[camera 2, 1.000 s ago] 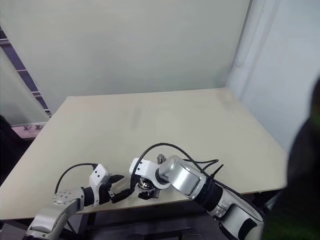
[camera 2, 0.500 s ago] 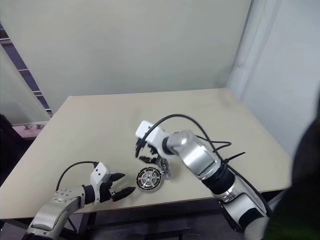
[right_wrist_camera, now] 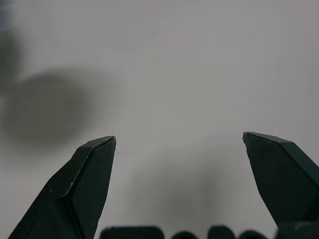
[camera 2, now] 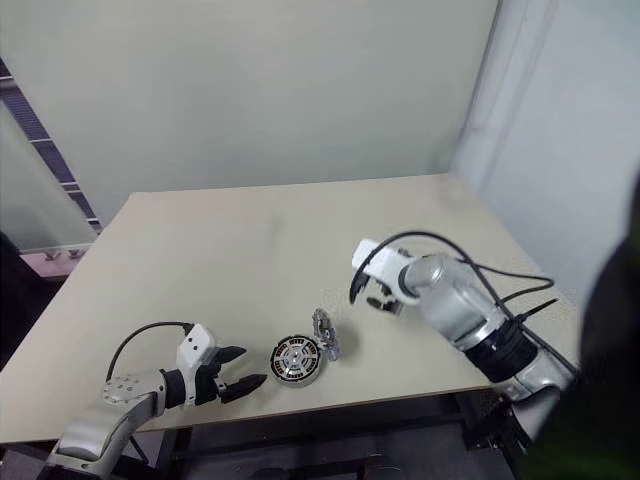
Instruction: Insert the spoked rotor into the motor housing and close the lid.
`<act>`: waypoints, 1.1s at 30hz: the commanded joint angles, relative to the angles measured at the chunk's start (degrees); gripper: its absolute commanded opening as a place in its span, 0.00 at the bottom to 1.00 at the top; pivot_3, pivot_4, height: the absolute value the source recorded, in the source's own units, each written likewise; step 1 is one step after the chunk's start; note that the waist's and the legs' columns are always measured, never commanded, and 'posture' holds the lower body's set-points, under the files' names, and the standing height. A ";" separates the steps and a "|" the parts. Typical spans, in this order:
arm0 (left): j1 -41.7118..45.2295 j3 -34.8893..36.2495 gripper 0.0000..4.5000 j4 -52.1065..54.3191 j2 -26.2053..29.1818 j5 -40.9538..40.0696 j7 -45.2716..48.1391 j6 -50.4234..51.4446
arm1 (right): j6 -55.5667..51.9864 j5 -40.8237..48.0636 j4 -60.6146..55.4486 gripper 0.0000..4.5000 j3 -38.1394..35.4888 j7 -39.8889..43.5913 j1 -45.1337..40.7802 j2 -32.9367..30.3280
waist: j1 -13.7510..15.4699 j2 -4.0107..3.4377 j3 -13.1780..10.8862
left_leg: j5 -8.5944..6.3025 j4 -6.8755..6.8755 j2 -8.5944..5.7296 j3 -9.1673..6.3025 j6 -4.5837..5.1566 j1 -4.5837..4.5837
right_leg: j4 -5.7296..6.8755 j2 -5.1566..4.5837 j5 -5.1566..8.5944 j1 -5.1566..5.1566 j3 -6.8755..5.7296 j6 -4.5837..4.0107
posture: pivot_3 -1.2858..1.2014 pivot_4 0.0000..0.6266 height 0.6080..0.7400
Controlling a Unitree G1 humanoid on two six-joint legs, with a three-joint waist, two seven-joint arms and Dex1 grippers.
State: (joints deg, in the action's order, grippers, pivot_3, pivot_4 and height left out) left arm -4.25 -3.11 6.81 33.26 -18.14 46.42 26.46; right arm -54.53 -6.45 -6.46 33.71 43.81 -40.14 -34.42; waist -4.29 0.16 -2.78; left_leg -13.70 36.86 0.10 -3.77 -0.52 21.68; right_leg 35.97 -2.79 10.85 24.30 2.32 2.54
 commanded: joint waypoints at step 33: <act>-0.49 3.10 1.00 5.50 2.02 -1.55 -0.48 2.12 | 15.00 15.13 6.63 0.99 -9.48 4.44 9.85 18.08 | 0.22 0.02 0.00 | 0.00 0.15 -0.02 -0.02 -0.01 -0.05 | 0.07 0.00 0.00 -0.12 0.00 0.00 | 0.52 0.00 1.00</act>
State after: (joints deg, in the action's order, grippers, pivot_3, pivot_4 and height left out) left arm -5.93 -1.24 10.20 34.89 -19.01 45.94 28.72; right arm -43.07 6.81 0.71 26.01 45.01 -29.88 -15.48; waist -4.07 0.17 -2.78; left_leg -13.69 37.00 0.08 -3.79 -0.53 21.63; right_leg 36.04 -2.80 10.85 24.17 2.32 2.54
